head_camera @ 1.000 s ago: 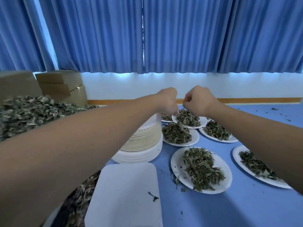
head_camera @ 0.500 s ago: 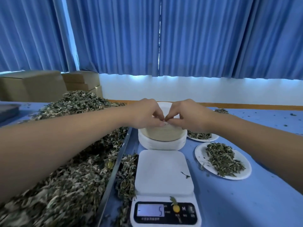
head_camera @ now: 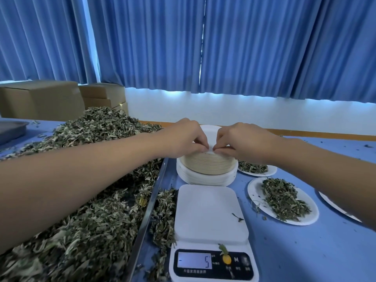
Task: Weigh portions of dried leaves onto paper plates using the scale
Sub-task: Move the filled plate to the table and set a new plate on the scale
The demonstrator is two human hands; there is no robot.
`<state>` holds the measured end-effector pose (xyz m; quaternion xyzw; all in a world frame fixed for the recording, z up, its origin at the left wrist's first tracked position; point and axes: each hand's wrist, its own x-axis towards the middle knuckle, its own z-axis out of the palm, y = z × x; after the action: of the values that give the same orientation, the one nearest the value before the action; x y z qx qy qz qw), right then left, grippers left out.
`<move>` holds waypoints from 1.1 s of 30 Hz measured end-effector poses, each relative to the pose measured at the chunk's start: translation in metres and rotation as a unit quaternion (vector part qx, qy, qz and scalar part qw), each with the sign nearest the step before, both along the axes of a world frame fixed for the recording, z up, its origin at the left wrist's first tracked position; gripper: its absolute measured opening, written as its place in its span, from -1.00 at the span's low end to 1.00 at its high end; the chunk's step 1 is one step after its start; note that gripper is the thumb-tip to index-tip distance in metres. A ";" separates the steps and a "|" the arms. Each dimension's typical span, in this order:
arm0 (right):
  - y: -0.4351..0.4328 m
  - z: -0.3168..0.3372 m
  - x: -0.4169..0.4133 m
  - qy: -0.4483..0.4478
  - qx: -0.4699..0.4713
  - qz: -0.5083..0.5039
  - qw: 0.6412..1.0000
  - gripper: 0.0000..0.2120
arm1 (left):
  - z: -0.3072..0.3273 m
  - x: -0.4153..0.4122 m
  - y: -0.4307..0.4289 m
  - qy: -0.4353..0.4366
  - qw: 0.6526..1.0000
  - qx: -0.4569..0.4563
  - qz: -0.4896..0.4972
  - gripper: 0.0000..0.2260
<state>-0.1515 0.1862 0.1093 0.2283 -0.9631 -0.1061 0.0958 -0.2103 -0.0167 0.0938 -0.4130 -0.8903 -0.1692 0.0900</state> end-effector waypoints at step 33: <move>-0.008 0.001 0.007 0.032 -0.002 0.046 0.998 -0.74 | -0.005 0.004 -0.011 0.035 0.999 0.005 -0.041 -0.90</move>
<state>-0.1445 0.1786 0.1099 0.2687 -0.9481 -0.1066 0.1322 -0.2064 -0.0279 0.0889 -0.4542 -0.8681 -0.1631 0.1159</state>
